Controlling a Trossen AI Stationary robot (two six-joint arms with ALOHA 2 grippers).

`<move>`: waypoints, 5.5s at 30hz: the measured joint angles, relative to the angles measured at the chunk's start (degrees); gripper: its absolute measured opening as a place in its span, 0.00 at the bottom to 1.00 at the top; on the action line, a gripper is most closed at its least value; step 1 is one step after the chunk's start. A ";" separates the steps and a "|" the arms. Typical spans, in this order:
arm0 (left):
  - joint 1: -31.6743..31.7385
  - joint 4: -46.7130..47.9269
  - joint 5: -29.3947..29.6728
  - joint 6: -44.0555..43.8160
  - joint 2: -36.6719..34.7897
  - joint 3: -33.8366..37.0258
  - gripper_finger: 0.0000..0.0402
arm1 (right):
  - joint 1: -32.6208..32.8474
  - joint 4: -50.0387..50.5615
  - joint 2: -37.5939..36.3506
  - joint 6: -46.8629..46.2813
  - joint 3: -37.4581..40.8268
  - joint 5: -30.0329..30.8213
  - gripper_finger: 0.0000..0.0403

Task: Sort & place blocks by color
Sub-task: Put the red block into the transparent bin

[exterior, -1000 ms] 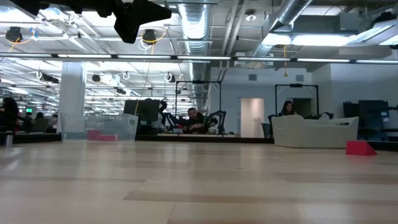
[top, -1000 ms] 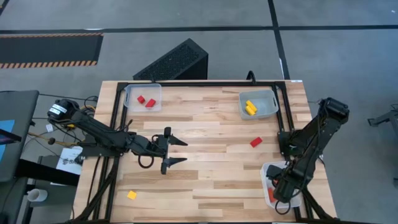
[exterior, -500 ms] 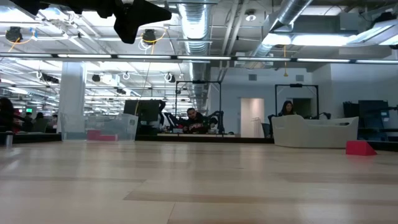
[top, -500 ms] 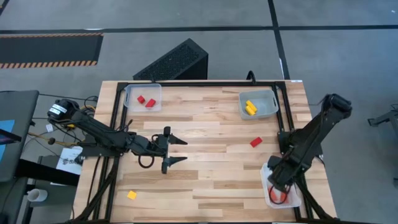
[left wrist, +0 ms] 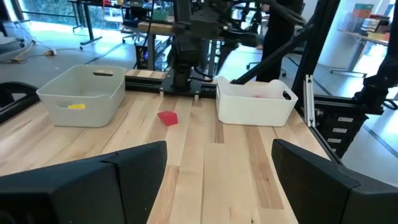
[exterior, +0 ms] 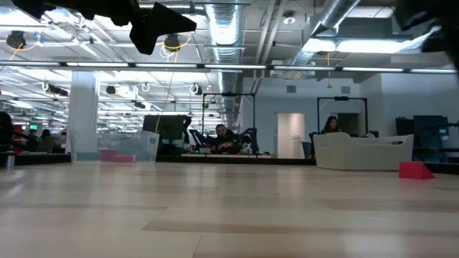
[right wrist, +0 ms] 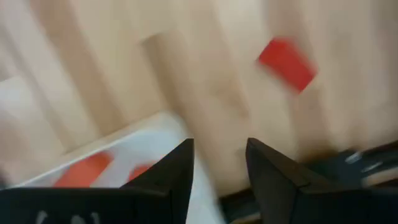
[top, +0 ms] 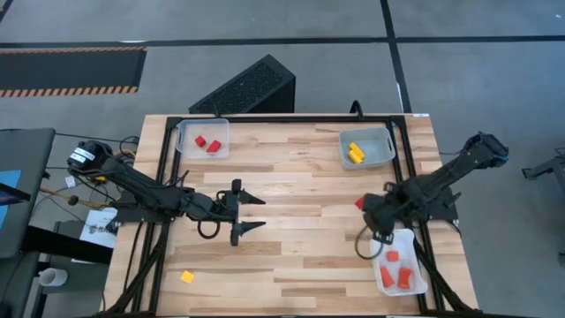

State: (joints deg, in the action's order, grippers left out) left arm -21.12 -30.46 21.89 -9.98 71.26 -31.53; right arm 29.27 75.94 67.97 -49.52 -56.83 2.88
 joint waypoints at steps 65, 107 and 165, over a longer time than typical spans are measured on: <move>-0.02 5.61 1.46 -2.73 0.02 0.01 0.69 | -28.65 -24.56 23.80 44.95 10.64 -3.52 0.51; -0.02 6.71 1.38 -3.15 0.02 0.00 0.69 | -31.69 -9.33 35.80 45.19 7.87 -5.40 0.69; 8.94 -2.81 2.37 -7.32 0.11 -0.02 0.83 | -27.38 -92.68 18.59 42.50 7.73 -11.67 0.31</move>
State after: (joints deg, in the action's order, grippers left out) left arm -12.19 -33.27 24.26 -17.29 71.37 -31.55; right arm 1.89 -16.74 86.55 -7.02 -49.09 -8.79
